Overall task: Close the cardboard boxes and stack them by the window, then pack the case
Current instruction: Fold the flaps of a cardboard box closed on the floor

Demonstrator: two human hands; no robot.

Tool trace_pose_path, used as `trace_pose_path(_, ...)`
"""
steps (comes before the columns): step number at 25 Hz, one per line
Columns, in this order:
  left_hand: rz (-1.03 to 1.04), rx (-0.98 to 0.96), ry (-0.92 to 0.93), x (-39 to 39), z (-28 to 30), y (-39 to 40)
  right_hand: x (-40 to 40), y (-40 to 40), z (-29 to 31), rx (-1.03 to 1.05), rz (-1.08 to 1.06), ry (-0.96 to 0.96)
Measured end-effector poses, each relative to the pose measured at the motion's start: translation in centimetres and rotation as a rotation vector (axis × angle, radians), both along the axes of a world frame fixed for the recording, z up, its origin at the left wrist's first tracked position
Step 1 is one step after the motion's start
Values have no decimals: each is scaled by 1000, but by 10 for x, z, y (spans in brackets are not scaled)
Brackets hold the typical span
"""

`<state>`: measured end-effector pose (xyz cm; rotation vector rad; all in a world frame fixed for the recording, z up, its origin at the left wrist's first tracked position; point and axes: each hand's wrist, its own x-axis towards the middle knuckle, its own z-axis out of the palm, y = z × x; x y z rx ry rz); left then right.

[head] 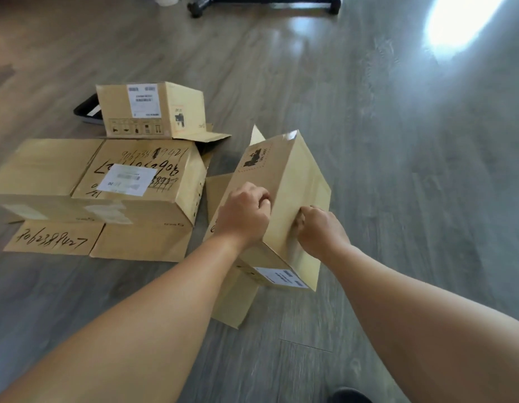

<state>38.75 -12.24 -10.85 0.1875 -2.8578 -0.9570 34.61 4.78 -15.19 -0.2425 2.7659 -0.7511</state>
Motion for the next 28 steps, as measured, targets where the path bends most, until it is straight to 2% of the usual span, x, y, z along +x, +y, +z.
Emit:
trace_pose_path(3, -85, -63, -56, -3, -7, 15, -1, 22, 15, -149, -87, 2)
trace_pose_path(5, -41, -154, -134, -4, -16, 19, 2, 34, 23, -220, -124, 25)
trace_pose_path(8, 90, -114, -259, -2, -24, 17, 9, 45, 24, -178, -92, 14)
trace_pose_path(10, 65, -33, -290, -3, -24, 20, 14, 52, 21, -114, -87, 44)
trace_pose_path(14, 14, -12, -209, -2, -21, 40, 19, 59, 11, -14, -109, 101)
trace_pose_path(19, 30, 0, -109, 2, -13, 52, 15, 61, 2, -20, -147, -1)
trace_pose_path(22, -45, -42, -39, 3, -1, 51, 15, 61, -2, -77, -133, -76)
trace_pose_path(25, -152, -73, -57, 6, 7, 62, 9, 62, 0, -94, -126, -64)
trace_pose_path(28, -246, 99, -169, 0, 8, 85, 0, 77, 7, -95, -185, -21)
